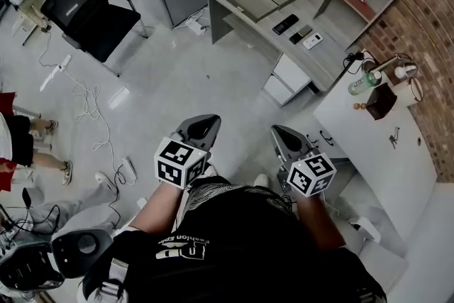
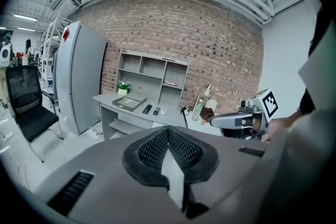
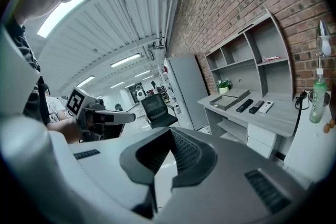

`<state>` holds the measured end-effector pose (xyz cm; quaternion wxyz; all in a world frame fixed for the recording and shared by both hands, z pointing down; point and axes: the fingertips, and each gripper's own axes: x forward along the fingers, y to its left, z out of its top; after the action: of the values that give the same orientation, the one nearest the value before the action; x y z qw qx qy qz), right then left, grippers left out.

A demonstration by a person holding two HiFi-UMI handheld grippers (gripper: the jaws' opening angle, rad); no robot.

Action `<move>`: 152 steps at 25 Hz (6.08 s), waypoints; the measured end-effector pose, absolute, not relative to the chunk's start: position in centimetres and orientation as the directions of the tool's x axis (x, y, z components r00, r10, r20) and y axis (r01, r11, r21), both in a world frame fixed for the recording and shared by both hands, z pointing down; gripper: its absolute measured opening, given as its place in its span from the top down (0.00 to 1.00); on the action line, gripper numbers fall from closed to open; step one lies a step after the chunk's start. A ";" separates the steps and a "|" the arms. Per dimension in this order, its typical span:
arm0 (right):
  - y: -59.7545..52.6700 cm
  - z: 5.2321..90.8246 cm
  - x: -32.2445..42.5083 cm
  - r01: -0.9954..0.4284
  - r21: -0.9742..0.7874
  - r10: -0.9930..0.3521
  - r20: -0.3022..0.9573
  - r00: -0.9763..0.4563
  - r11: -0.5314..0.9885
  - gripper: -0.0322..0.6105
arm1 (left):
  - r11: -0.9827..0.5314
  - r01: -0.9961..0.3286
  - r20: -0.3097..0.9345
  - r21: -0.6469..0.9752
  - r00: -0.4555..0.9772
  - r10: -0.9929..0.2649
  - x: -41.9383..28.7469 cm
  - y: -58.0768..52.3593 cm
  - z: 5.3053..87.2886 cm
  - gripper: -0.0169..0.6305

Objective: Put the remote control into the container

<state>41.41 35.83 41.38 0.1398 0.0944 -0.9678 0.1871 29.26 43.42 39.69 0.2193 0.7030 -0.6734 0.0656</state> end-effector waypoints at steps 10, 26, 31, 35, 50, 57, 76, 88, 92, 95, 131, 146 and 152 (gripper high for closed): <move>37.5 42.1 37.4 -0.201 -0.350 -0.088 0.313 -0.946 0.915 0.94 | 0.041 -0.966 0.376 0.254 0.059 -0.925 25.1 45.4 40.3 0.96; 42.3 41.7 28.9 -0.194 -0.321 -0.080 0.335 -0.939 0.927 0.94 | 0.082 -0.959 0.376 0.272 0.028 -0.926 17.0 51.2 41.4 0.96; 41.8 42.3 27.5 -0.195 -0.333 -0.074 0.343 -0.936 0.923 0.94 | 0.076 -0.958 0.379 0.276 0.036 -0.925 16.0 50.4 41.9 0.96; 41.2 42.8 25.7 -0.169 -0.337 -0.047 0.342 -0.939 0.926 0.94 | 0.089 -0.956 0.390 0.281 0.029 -0.921 15.0 49.6 42.4 0.96; 31.5 43.1 16.9 -0.149 -0.361 -0.024 0.328 -0.944 0.921 0.94 | 0.118 -0.956 0.437 0.269 0.012 -0.900 7.2 41.0 42.9 0.96; 24.0 43.2 12.5 -0.164 -0.372 -0.030 0.341 -0.940 0.914 0.94 | 0.120 -0.952 0.448 0.283 0.020 -0.894 3.5 33.8 42.8 0.96; 9.1 43.2 11.4 -0.237 -0.422 -0.123 0.281 -0.952 0.875 0.94 | 0.032 -0.977 0.481 0.209 0.074 -0.874 0.8 17.6 41.3 0.96; 3.7 44.6 13.0 -0.350 -0.424 -0.245 0.284 -0.927 0.835 0.94 | -0.113 -0.977 0.493 0.182 0.190 -0.849 0.9 10.3 42.1 0.96; 1.5 45.1 12.9 -0.413 -0.428 -0.312 0.288 -0.905 0.804 0.94 | -0.201 -0.963 0.507 0.181 0.267 -0.819 0.9 7.6 42.9 0.96; -0.3 45.3 12.4 -0.468 -0.438 -0.373 0.289 -0.882 0.767 0.94 | -0.271 -0.943 0.509 0.194 0.333 -0.794 0.3 5.4 43.3 0.96; -6.3 44.4 -0.8 -0.883 -0.370 -0.805 0.406 -0.432 0.288 0.94 | -0.784 -0.560 0.469 0.268 0.787 -0.401 -12.4 -11.0 43.8 0.96; -10.1 50.2 8.9 -0.957 -0.268 -0.806 0.539 -0.245 0.112 0.94 | -0.733 -0.641 0.523 0.227 0.715 -0.463 -13.9 -13.0 46.0 0.96; -14.5 55.6 13.3 -0.979 -0.180 -0.769 0.612 -0.185 0.092 0.94 | -0.698 -0.683 0.552 0.214 0.674 -0.491 -12.5 -15.5 47.3 0.96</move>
<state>13.34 -14.50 55.60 0.1854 0.6109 -0.7154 0.2840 -12.52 -15.48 47.35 0.2064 0.8913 -0.3294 0.2335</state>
